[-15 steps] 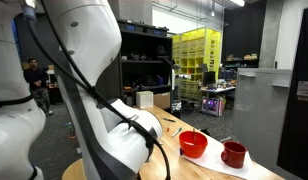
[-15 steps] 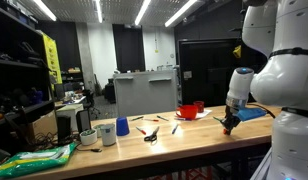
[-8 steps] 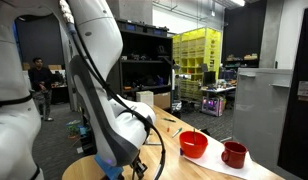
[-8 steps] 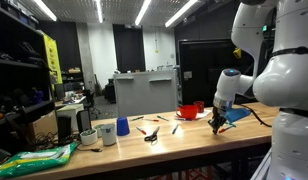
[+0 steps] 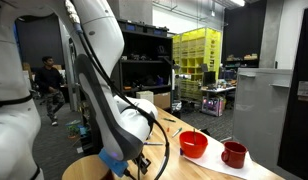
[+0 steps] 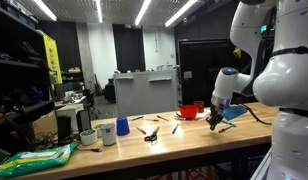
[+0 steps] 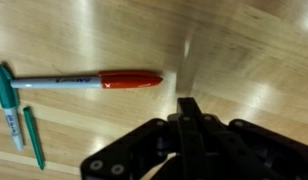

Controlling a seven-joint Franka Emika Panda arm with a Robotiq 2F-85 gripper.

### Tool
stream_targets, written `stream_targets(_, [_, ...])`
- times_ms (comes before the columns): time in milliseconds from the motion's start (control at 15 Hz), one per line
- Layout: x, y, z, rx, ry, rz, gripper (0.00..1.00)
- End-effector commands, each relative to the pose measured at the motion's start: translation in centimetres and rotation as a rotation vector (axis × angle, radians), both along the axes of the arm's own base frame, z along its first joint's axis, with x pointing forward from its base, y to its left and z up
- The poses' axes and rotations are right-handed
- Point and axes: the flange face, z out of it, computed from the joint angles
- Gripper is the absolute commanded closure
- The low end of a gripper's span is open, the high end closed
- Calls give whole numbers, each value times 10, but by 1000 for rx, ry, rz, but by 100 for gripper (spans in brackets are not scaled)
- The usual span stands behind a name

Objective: Take the red marker out of the red bowl and place it on the table top

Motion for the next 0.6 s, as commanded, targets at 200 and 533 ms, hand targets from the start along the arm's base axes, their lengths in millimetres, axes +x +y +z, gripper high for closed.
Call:
stream_targets(200, [6, -8, 11, 30, -8, 40, 100])
stream_targets(533, [1, -13, 4, 79, 25, 67, 74])
